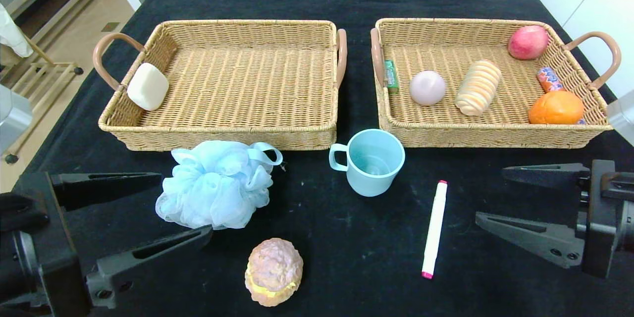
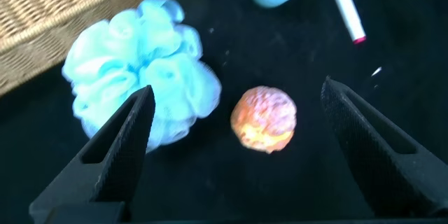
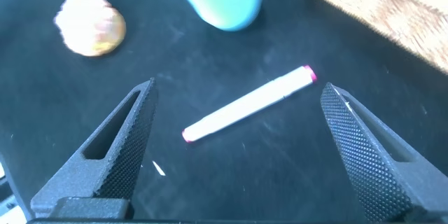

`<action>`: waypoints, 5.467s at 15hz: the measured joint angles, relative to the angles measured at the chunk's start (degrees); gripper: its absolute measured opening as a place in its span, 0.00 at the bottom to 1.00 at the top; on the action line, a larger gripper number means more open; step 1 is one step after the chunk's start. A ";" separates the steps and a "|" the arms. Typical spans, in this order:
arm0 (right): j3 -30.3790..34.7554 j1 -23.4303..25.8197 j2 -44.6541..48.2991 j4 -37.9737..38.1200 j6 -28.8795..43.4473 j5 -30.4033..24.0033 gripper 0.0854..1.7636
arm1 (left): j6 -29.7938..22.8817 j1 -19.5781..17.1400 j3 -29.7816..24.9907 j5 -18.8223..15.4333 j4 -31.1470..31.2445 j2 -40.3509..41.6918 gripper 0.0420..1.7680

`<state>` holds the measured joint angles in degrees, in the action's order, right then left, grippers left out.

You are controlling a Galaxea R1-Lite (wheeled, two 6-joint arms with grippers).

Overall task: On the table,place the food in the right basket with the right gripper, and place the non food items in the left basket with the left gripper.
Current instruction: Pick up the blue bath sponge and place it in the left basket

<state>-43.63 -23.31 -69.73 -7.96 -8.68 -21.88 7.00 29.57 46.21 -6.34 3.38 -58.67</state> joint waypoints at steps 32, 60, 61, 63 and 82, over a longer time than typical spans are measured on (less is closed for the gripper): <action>5.74 6.19 -1.40 -4.68 -3.35 -4.19 0.97 | -5.44 -4.52 19.80 18.26 12.58 -29.44 0.58; 6.17 6.45 -1.29 -4.61 -3.35 -4.22 0.97 | -5.05 -1.33 29.04 16.29 13.10 -17.24 0.28; 6.17 6.45 -1.24 -4.61 -3.36 -4.22 0.97 | -4.94 -2.04 31.16 16.25 13.08 -18.16 0.28; 6.10 6.45 -1.10 -4.66 -3.36 -4.22 0.97 | -4.85 -3.86 35.01 16.01 12.80 -21.00 0.28; 5.60 7.74 0.68 -5.02 -3.35 -4.13 0.97 | -4.80 -11.00 62.31 14.08 6.05 -50.86 0.39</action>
<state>-38.03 -15.57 -69.05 -12.98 -12.03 -26.01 2.19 18.58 108.52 7.74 9.42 -109.53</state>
